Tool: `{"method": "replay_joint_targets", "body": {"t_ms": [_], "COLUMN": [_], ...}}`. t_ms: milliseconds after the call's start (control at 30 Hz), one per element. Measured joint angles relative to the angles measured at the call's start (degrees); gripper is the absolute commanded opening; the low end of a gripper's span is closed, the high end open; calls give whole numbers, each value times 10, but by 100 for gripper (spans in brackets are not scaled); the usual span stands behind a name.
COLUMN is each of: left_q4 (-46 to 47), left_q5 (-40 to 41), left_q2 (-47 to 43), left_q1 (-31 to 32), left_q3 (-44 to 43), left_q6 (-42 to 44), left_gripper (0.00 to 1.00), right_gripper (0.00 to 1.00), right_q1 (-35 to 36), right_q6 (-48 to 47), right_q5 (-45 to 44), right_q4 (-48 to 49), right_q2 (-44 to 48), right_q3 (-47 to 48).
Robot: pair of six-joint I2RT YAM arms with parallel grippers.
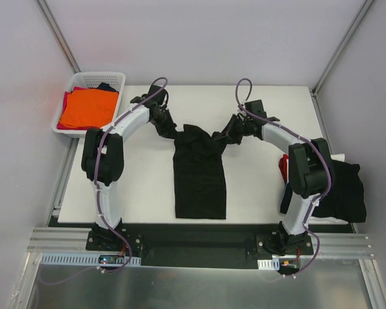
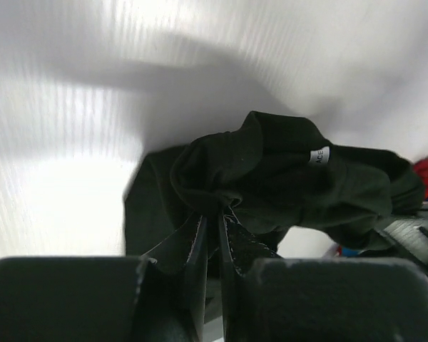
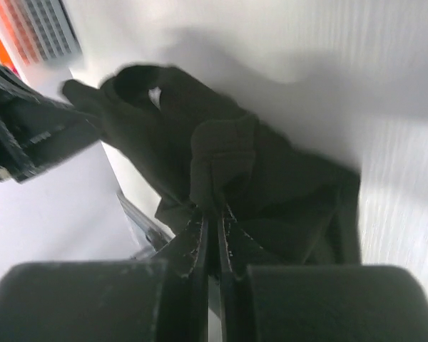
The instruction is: Fold and stack the t-shirts
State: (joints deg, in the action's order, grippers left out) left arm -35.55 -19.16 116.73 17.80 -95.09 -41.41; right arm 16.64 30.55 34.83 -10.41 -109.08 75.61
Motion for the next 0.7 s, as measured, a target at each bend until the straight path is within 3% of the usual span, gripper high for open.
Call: {"method": "replay_joint_targets", "body": {"t_ms": [300,700], "left_q4": [-9,-29], "left_q5": [3,26], "left_q2": [-111,-217], "left_q1": [49,83], "left_q3": [109,179], "left_q6": [1,-6], "left_gripper": [7,7], "right_gripper": [1,1], "right_q1": [50,57], "right_q6": [-21,-70], "right_q5": [3,-15], "right_q4": [-64,-177], "right_q2": [146,264], "right_q3": [-123,-134]}}
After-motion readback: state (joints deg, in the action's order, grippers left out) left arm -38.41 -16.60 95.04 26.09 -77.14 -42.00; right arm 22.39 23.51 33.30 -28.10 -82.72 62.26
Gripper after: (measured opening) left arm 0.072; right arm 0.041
